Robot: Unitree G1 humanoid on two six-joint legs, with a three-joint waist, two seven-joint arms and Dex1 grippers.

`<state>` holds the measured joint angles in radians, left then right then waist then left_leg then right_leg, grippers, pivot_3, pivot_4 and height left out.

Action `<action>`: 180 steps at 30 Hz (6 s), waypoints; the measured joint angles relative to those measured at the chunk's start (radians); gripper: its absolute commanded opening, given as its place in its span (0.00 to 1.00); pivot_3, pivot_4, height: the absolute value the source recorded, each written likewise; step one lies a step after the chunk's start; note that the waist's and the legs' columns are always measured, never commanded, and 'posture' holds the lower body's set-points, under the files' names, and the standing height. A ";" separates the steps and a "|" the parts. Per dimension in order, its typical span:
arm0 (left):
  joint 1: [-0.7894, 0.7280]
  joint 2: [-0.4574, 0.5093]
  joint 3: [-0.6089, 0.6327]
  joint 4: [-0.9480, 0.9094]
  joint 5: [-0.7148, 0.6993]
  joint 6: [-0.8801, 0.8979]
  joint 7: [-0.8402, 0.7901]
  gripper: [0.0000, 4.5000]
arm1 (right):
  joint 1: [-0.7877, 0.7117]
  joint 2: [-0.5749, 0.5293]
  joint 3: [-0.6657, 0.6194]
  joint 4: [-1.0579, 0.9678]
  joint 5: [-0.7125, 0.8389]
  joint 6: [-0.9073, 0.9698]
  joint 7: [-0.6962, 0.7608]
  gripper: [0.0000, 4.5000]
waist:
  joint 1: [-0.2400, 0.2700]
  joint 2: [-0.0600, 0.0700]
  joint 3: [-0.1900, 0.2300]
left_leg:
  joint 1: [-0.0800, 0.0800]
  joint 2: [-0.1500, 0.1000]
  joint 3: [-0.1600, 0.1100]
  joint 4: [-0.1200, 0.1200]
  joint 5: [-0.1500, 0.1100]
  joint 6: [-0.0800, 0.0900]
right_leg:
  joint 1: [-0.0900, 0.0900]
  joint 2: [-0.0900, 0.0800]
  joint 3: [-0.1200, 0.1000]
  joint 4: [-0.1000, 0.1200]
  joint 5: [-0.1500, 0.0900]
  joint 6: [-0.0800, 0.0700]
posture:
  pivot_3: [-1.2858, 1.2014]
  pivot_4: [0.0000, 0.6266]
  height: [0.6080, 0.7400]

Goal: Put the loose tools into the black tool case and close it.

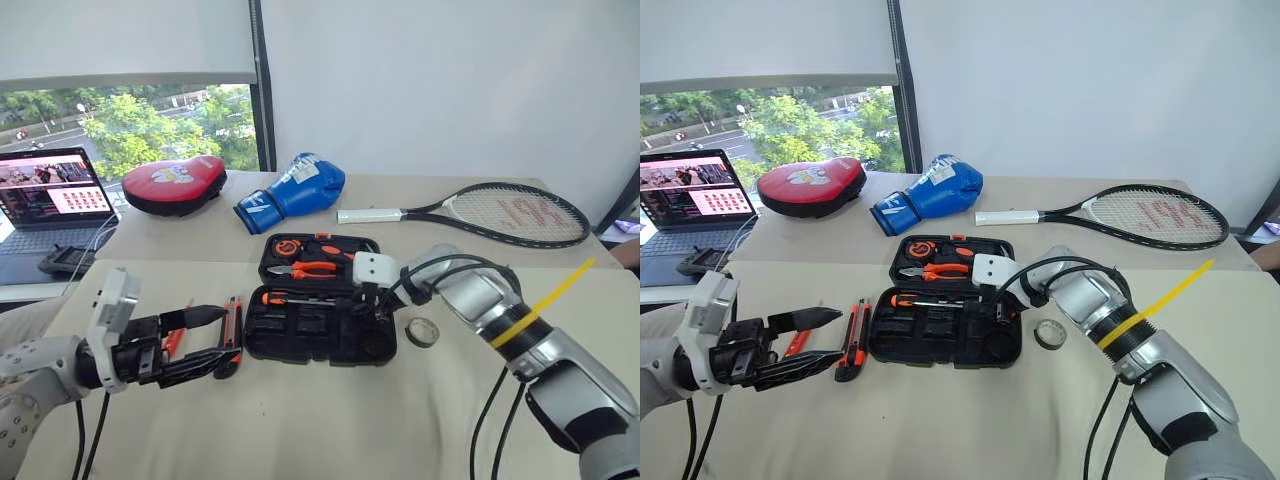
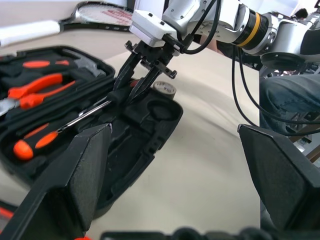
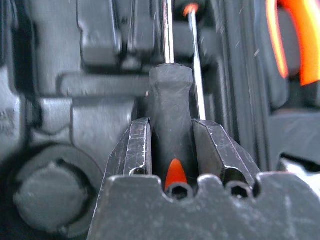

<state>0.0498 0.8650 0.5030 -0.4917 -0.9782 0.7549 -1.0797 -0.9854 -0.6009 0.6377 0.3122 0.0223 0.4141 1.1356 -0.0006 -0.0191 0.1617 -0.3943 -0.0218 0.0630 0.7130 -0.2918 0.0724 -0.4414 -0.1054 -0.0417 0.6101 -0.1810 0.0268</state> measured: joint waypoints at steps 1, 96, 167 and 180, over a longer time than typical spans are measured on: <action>0.000 0.000 0.000 0.000 0.001 -0.008 0.001 0.97 | -0.008 0.011 0.000 0.009 -0.011 0.000 0.007 0.20 | -0.004 0.000 0.000 | 0.000 0.000 0.000 0.000 0.000 -0.001 | 0.000 0.000 0.000 0.000 0.000 0.000 | 0.52 0.24 1.00; -0.744 -0.043 -0.709 0.531 0.568 -0.195 -0.165 0.10 | 1.069 -0.235 -1.104 -1.177 0.848 0.269 -0.303 1.00 | 0.042 -0.008 -0.003 | 0.007 0.000 0.000 -0.010 0.001 0.001 | 0.004 -0.001 -0.003 0.000 -0.005 -0.012 | 0.52 0.24 1.00; -0.514 -0.389 -0.646 0.531 0.779 -0.216 0.211 0.02 | 1.442 -0.297 -1.259 -1.338 0.919 0.113 -0.508 1.00 | 0.041 -0.002 -0.007 | 0.012 0.003 -0.003 0.012 -0.010 0.017 | 0.019 -0.009 0.001 -0.001 -0.001 0.004 | 0.52 0.24 1.00; -0.474 -0.241 -0.684 0.528 0.863 -0.382 0.179 0.02 | 1.345 -0.299 -1.162 -1.278 0.862 0.113 -0.479 1.00 | 0.041 0.009 -0.016 | 0.017 0.002 -0.002 0.007 -0.011 0.016 | 0.019 -0.010 0.001 -0.002 -0.003 0.001 | 0.52 0.24 1.00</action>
<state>-0.4242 0.6239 -0.1807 0.0368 -0.1150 0.3729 -0.9012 0.3599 -0.8996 -0.5239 -0.9657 0.8842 0.5267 0.6562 0.0402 -0.0101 0.1454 -0.3776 -0.0195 0.0615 0.7201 -0.3023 0.0883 -0.4224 -0.1154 -0.0402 0.6076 -0.1842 0.0275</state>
